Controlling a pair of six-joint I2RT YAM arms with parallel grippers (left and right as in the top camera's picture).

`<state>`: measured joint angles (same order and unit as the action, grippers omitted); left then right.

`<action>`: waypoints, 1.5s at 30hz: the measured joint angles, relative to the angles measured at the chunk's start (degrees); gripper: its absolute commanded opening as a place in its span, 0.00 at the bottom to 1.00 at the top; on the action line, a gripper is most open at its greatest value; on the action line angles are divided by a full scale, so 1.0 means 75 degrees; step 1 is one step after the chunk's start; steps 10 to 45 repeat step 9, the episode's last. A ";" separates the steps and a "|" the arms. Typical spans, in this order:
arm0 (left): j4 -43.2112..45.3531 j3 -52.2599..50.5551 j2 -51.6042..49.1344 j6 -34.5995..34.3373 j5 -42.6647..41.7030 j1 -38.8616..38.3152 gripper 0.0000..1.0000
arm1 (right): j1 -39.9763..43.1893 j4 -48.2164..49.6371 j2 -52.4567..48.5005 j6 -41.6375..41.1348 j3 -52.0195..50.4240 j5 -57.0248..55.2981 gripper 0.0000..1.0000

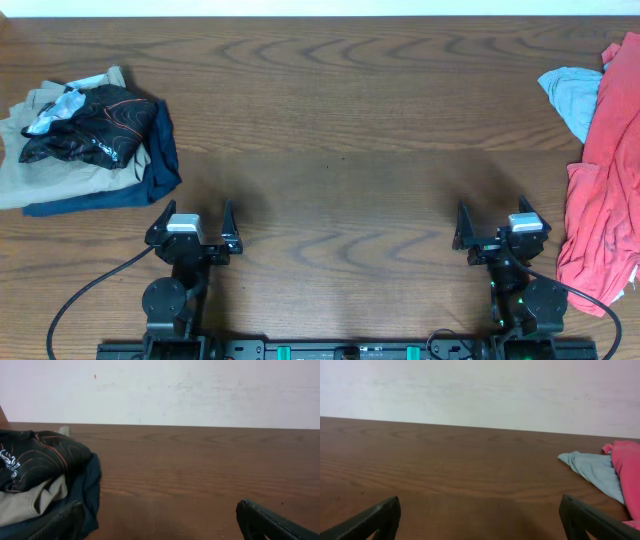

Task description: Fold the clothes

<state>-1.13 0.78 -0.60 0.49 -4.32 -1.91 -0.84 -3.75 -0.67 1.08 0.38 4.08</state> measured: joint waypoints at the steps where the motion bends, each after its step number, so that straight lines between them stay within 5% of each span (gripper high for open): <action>1: 0.0000 0.0000 0.0000 0.0000 0.0000 0.0000 0.98 | 0.0000 0.0000 -0.0003 0.0000 0.0000 0.0000 0.99; 45: 0.0000 0.0000 0.0000 0.0000 0.0000 0.0000 0.98 | 0.0000 0.0000 0.0000 0.0000 0.0000 0.0000 0.99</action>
